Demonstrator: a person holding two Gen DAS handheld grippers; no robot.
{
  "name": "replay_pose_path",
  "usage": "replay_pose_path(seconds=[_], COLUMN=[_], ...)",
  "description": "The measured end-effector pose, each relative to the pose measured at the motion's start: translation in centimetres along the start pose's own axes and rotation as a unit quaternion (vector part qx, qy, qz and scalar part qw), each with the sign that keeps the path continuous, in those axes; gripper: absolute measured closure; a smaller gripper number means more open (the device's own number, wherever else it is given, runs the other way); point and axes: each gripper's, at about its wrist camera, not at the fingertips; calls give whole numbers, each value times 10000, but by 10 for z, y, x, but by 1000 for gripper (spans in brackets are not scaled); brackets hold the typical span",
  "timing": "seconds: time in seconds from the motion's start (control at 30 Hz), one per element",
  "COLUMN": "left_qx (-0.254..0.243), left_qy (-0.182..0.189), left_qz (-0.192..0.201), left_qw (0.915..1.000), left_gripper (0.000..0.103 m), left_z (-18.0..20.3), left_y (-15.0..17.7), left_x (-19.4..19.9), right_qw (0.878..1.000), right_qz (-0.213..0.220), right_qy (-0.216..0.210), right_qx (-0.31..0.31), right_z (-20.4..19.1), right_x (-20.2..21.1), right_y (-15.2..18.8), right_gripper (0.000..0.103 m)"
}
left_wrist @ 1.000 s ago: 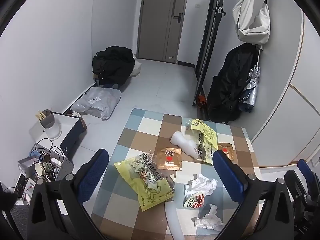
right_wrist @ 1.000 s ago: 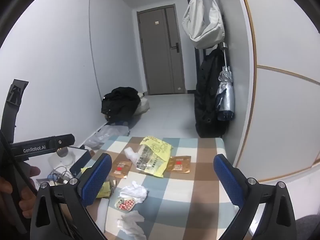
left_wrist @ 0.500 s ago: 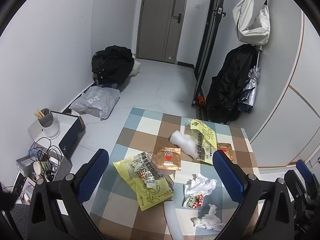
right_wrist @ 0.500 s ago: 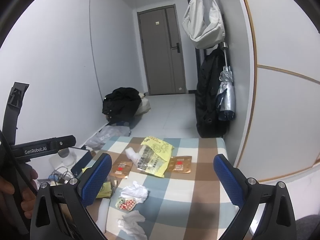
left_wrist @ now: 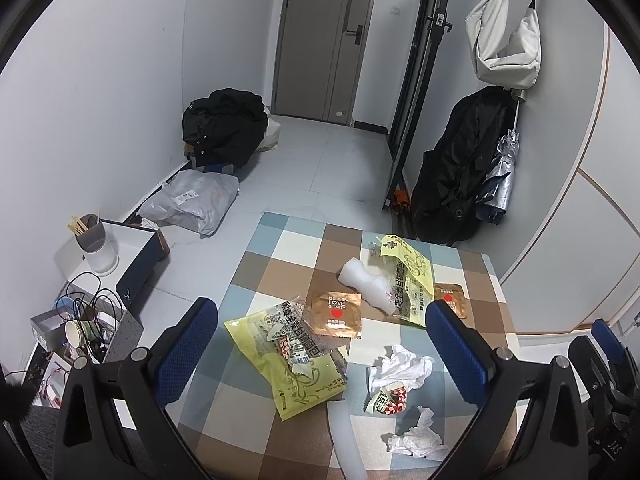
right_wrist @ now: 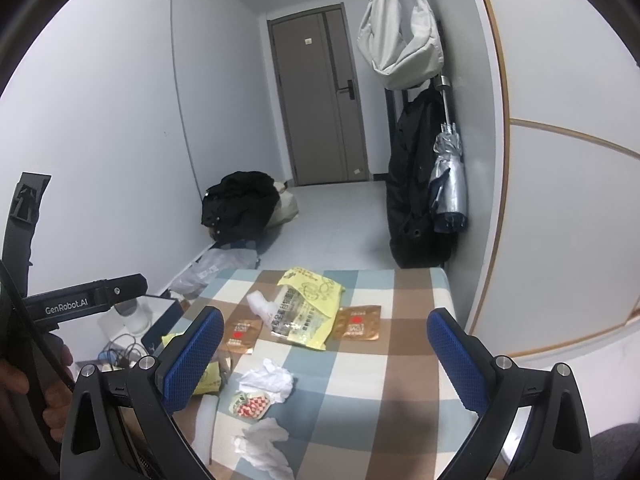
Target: Collect trash
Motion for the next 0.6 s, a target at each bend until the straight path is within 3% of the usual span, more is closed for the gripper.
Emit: replay_pose_path(seconds=[0.6], left_qx=[-76], left_qy=[92], left_qz=[-28], left_qw=[9999], left_gripper=[1], left_z=[1], left_y=[7], left_x=[1], right_qw=[9999], right_qz=[97], right_qy=[-1], right_qx=[30], right_z=[-1], right_x=[3], right_y=[-2], right_gripper=[1])
Point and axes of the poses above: each gripper's, at about its wrist camera, not at the fingertips, and x roughly against the way its jaws point, z to its right, y to its underside, and after that the axes turned 4 degrees about x, right-handed
